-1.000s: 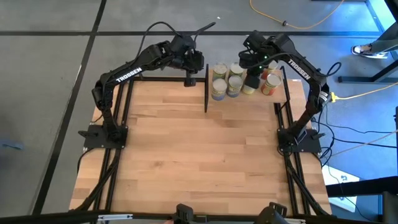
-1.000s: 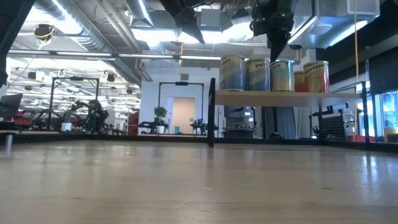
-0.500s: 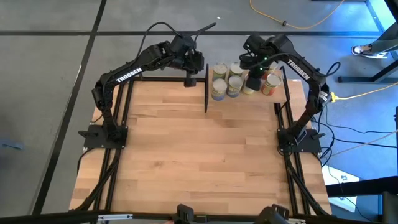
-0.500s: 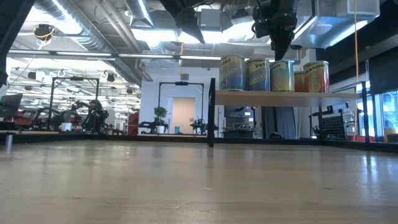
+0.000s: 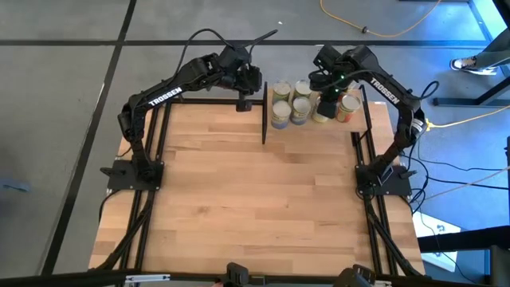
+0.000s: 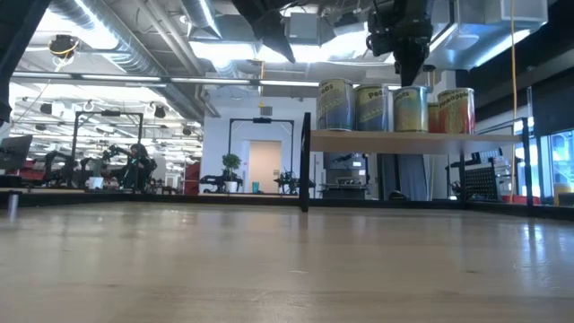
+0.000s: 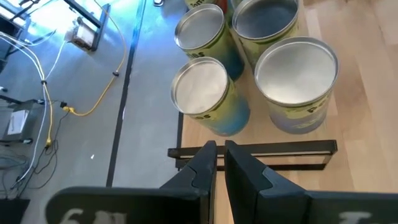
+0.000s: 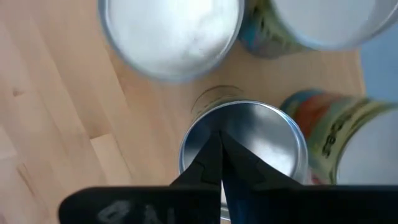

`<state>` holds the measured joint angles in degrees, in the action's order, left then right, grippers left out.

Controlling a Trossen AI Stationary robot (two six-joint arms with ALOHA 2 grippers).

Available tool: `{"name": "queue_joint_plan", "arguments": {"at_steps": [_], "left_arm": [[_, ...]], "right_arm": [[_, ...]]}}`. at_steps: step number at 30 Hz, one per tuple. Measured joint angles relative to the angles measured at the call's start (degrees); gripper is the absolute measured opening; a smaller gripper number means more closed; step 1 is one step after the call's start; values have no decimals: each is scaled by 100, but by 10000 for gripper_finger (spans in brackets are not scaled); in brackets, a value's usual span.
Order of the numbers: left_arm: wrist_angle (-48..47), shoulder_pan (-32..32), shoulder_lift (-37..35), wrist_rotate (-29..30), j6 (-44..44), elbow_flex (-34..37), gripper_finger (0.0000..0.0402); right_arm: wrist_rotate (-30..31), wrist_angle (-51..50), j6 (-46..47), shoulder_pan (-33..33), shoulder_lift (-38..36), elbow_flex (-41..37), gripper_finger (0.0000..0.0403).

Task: Pick and place cans onto a shelf
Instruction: Adjust the canned goods on the shelf

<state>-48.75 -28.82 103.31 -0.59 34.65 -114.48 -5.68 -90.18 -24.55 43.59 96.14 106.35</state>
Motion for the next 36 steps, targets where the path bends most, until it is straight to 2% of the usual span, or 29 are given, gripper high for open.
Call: {"name": "queue_joint_plan", "arguments": {"at_steps": [15,24,26,30,36], "left_arm": [[-5,66,0,53,0,-17,25],[-59,280,-9,152,3,-656,25],[-123,313,-9,144,3,-824,25],[-173,408,-11,140,-4,-952,25],[-223,472,-11,149,-72,-953,25]], "right_arm": [[23,12,-138,-25,-272,-16,3],[318,9,-17,-155,-1028,1,3],[533,38,95,-155,-1123,4,3],[1440,304,421,-89,-1150,4,3],[1481,838,485,262,-977,4,3]]}}
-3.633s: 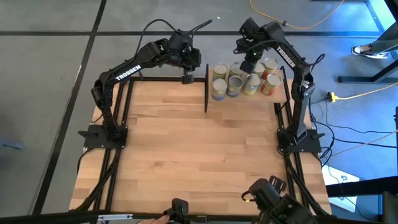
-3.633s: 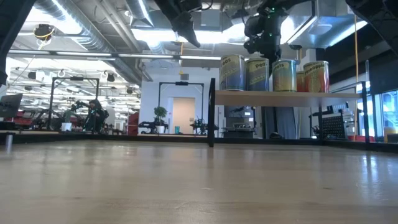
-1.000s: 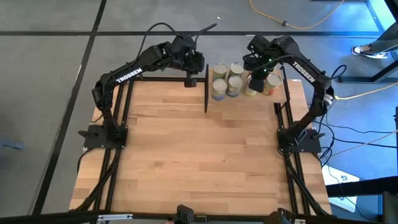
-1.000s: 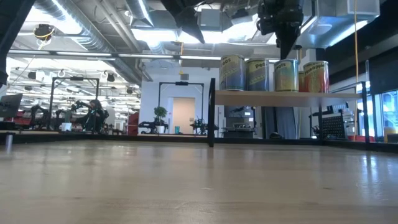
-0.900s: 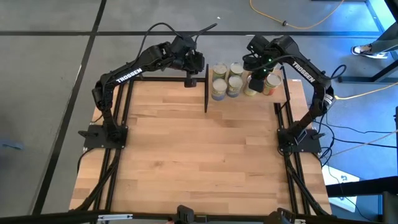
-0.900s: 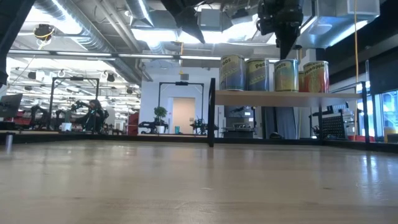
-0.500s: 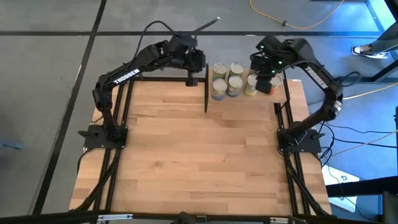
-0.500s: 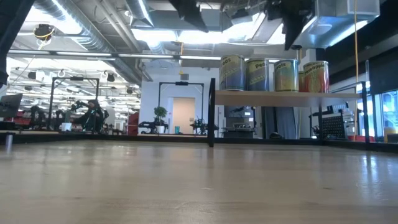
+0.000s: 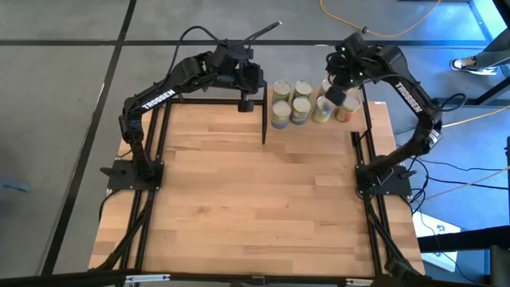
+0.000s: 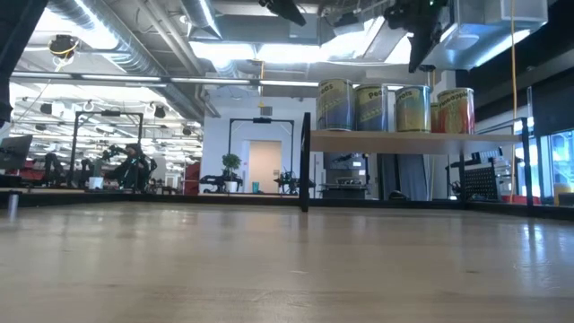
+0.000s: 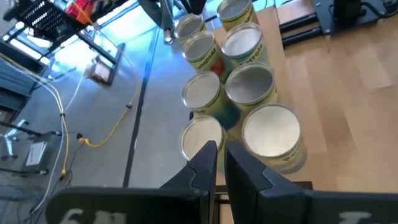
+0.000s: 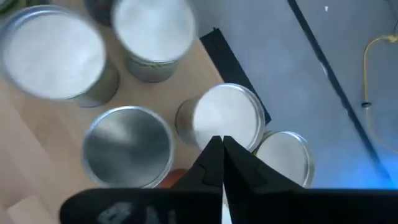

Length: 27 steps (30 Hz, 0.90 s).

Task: Pick and place cans onto a shelf
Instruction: Adjust the canned goods on the shelf

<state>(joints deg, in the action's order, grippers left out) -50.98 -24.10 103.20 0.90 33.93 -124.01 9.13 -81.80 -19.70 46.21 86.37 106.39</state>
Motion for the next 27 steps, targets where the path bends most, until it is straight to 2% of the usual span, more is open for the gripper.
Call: {"name": "queue_joint_plan", "arguments": {"at_steps": [7,13,27], "left_arm": [[-65,33,0,16,-54,0,25],[-105,26,2,266,-39,0,25],[-103,28,4,265,-32,0,25]], "right_arm": [[-592,-20,-50,558,388,0,3],[-621,19,-210,740,636,0,3],[-625,20,-306,834,913,0,3]]}}
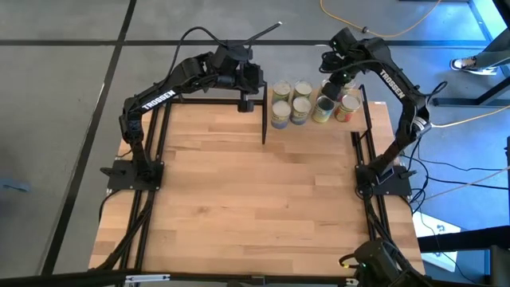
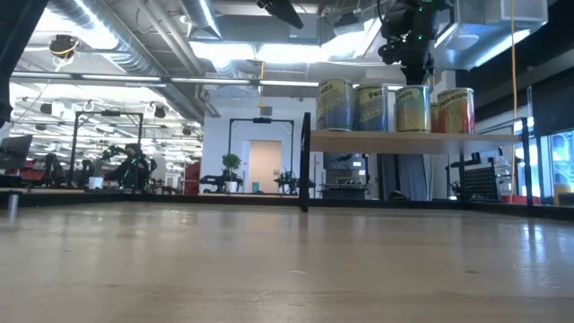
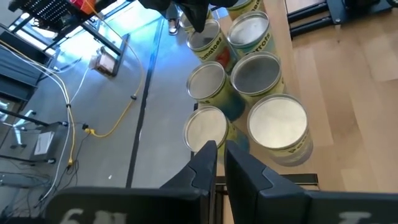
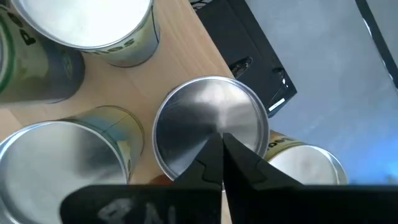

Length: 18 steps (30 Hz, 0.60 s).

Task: Pick and place cans onto a shelf
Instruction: Adjust the canned goods on the shelf

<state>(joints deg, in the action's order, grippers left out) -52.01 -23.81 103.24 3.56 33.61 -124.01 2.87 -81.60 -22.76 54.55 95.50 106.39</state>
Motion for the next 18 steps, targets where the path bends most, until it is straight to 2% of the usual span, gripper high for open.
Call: {"name": "queue_joint_plan", "arguments": {"at_steps": [18], "left_arm": [[2,0,7,2,2,2,25]], "right_arm": [[-7,-114,39,37,2,0,3]]}}
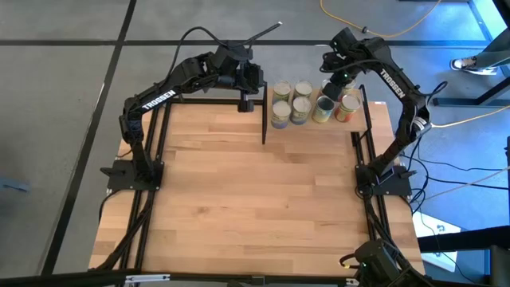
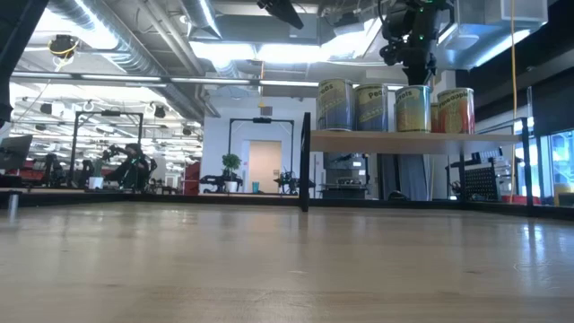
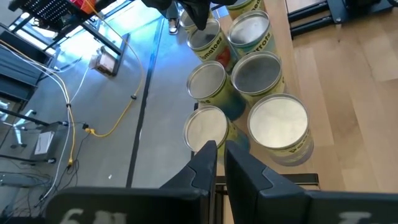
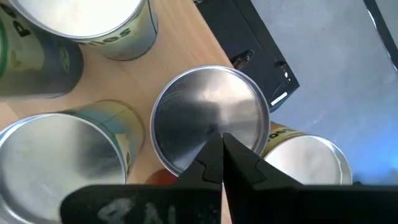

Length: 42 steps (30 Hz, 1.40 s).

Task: Pick and place cans onto a shelf
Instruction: Adjust the canned goods on the shelf

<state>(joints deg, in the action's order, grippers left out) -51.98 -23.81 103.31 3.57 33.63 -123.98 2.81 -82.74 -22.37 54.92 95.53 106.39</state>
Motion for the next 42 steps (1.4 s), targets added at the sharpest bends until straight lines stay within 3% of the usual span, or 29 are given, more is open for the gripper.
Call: {"name": "queue_joint_plan", "arguments": {"at_steps": [42], "left_arm": [[8,0,0,21,46,4,25]], "right_arm": [[-138,180,-51,-26,284,17,3]]}}
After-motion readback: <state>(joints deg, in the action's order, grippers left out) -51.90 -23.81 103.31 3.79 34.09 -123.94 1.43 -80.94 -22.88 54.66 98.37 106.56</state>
